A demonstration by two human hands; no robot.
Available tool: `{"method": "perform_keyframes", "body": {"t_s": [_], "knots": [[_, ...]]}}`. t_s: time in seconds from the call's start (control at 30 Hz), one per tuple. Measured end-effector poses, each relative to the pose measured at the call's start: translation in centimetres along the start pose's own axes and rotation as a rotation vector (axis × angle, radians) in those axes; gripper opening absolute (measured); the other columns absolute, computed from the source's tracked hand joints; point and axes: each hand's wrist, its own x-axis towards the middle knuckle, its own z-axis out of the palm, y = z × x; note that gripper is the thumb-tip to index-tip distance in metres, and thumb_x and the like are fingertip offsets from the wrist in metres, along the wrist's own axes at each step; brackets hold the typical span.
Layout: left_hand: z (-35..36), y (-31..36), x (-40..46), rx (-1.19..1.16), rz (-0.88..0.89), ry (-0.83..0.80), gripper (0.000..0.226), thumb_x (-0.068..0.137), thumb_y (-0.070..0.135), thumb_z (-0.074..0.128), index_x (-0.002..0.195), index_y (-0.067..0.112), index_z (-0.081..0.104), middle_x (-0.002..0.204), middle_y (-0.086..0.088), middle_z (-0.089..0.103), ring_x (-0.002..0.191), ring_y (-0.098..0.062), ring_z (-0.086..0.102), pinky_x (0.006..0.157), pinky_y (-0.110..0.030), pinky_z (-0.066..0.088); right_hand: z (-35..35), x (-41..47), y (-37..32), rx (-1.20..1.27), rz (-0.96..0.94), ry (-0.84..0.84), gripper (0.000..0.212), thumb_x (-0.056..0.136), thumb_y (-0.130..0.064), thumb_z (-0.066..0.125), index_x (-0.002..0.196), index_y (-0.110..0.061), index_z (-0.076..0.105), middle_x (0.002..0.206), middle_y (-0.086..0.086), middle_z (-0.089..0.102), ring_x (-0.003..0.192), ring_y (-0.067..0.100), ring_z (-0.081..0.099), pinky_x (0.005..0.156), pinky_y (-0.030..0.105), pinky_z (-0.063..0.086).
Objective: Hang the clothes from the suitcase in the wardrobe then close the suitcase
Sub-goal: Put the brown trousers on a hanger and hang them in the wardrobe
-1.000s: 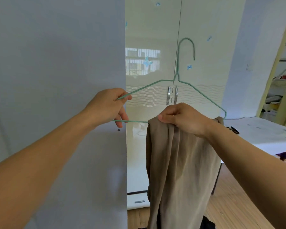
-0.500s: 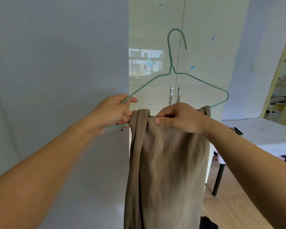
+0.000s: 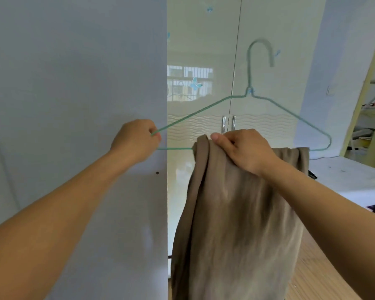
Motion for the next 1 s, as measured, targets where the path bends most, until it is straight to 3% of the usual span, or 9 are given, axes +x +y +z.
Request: {"method": "perform_keyframes", "body": {"t_s": [0.17,0.33,0.4,0.5,0.6,0.67,0.83,0.93,1.0], "knots": [[0.2,1.9,0.1,0.067,0.176,-0.219,0.038,0.098,0.036,0.041,0.09,0.006,0.063,0.088,-0.012,0.068,0.077,-0.024,0.061,0.067,-0.032,0.045,0.5,0.8,-0.6,0.012,-0.005,0.076,0.057,0.096,-0.053,0.036,0.051,-0.018,0.038,0.051,-0.003,0.043,0.059,0.018,0.044,0.056,0.031,0.031],[0.1,2.5,-0.2,-0.415,0.145,0.007,0.03,0.098,0.028,0.047,0.074,0.015,0.06,0.05,0.006,0.057,0.044,-0.009,0.054,0.056,-0.02,0.043,1.6,1.4,-1.3,0.009,-0.133,0.019,0.052,0.099,-0.04,0.041,0.051,-0.02,0.033,0.05,-0.006,0.037,0.05,0.01,0.034,0.059,0.032,0.027],[0.5,3.6,-1.0,-0.451,0.262,0.004,0.027,0.097,0.023,0.048,0.077,0.01,0.06,0.053,0.009,0.061,0.05,-0.006,0.061,0.062,-0.022,0.049,2.3,1.7,-2.1,0.04,-0.197,-0.026,0.048,0.099,-0.035,0.044,0.054,-0.019,0.036,0.052,-0.006,0.039,0.054,0.016,0.038,0.059,0.032,0.026],[1.0,4.6,-1.9,-0.486,0.34,-0.049,0.024,0.097,0.018,0.048,0.078,0.006,0.058,0.076,-0.005,0.063,0.071,-0.017,0.066,0.064,-0.033,0.058,3.0,2.1,-3.1,0.169,-0.213,-0.112,0.037,0.099,-0.024,0.045,0.063,-0.018,0.045,0.06,-0.006,0.049,0.061,0.016,0.044,0.057,0.023,0.031],[1.2,3.4,-1.6,-0.58,0.264,-0.158,0.024,0.099,0.018,0.046,0.081,0.007,0.056,0.093,-0.004,0.064,0.086,-0.012,0.067,0.058,-0.023,0.058,3.5,1.8,-1.9,0.258,-0.038,0.061,0.025,0.098,-0.025,0.046,0.075,-0.023,0.057,0.072,-0.002,0.064,0.069,0.017,0.057,0.069,0.03,0.044],[1.1,2.3,-0.9,-0.668,0.16,-0.213,0.026,0.1,0.018,0.042,0.078,0.012,0.053,0.084,0.0,0.07,0.073,-0.012,0.071,0.057,-0.022,0.056,3.6,1.5,0.0,0.136,0.094,0.232,0.02,0.097,-0.028,0.048,0.096,-0.016,0.064,0.092,0.005,0.067,0.084,0.024,0.061,0.077,0.037,0.047],[1.8,0.4,1.2,-0.565,0.07,-0.067,0.027,0.1,0.021,0.042,0.074,0.015,0.049,0.06,-0.002,0.066,0.047,-0.009,0.06,0.049,-0.018,0.044,3.4,1.1,4.6,0.005,0.479,0.367,0.027,0.09,-0.038,0.058,0.099,-0.013,0.065,0.116,0.01,0.054,0.113,0.029,0.046,0.093,0.041,0.037],[2.1,-0.2,1.4,-0.45,0.123,0.036,0.024,0.099,0.021,0.042,0.078,0.015,0.052,0.056,0.002,0.063,0.051,-0.01,0.056,0.056,-0.02,0.045,2.9,0.9,6.0,0.273,0.759,0.388,0.039,0.087,-0.038,0.062,0.114,-0.011,0.054,0.125,0.013,0.046,0.111,0.029,0.046,0.092,0.041,0.041],[1.9,-0.5,1.5,-0.421,0.149,0.079,0.024,0.099,0.021,0.04,0.081,0.015,0.054,0.056,0.003,0.062,0.058,-0.013,0.057,0.061,-0.024,0.045,2.7,0.6,6.4,0.473,0.771,0.35,0.04,0.088,-0.037,0.063,0.114,-0.009,0.053,0.118,0.01,0.055,0.099,0.025,0.053,0.084,0.036,0.045]]}}
